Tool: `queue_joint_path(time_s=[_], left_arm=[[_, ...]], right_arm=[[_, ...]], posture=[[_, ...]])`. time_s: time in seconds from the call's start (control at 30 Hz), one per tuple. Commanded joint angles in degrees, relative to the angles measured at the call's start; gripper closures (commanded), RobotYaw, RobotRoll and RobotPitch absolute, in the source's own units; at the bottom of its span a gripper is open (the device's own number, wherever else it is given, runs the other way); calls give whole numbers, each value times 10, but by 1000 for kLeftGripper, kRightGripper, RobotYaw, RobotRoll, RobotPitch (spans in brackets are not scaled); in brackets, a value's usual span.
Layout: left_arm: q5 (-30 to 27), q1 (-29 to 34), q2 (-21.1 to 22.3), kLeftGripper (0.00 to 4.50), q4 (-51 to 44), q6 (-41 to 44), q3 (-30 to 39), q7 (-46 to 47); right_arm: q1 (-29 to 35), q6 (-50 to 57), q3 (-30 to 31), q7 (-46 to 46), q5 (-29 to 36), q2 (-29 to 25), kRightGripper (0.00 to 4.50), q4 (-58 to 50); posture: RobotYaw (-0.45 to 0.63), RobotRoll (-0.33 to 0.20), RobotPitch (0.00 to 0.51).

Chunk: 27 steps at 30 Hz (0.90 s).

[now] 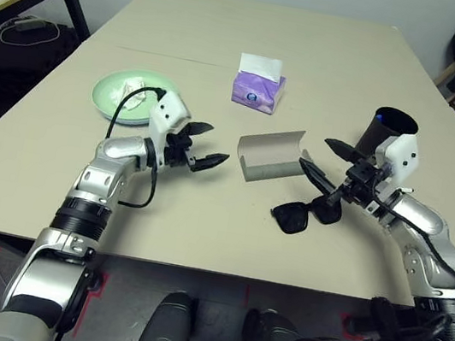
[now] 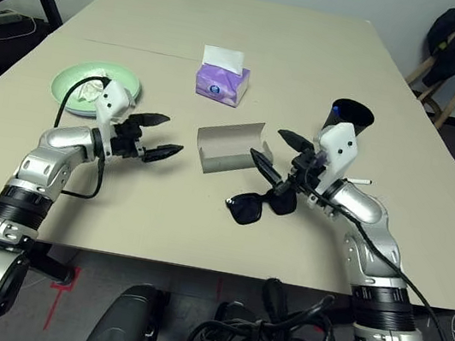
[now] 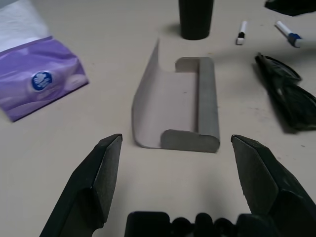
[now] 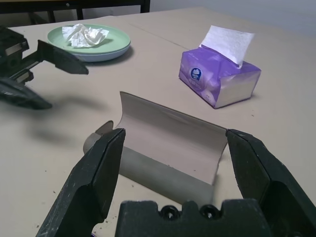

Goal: Organize and tidy the items on the table.

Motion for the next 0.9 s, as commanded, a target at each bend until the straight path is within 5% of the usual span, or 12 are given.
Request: queue_joint_path(time_s=[0.03,0.33,0.53,0.9], left_arm=[[-8,12,2,28,-11,-21,-11,-34],[-39,27,6,28,-31,-12,-28,-118],[-35,32,5,28,-31,-32,-41,-149],[-16,25,12,28,-28,-49,-52,-149]], right_arm=[[-3,12,-12,16,8,-14,0,-10],[-2,50,-4,33,9,-40,0,-51],[-59,93,45,37,-63,-100,0,-90],[-145,207,157,202,-116,-276,0,-231]], posture=[[97,0,118],[72,0,150],[64,0,159],[65,0,165]])
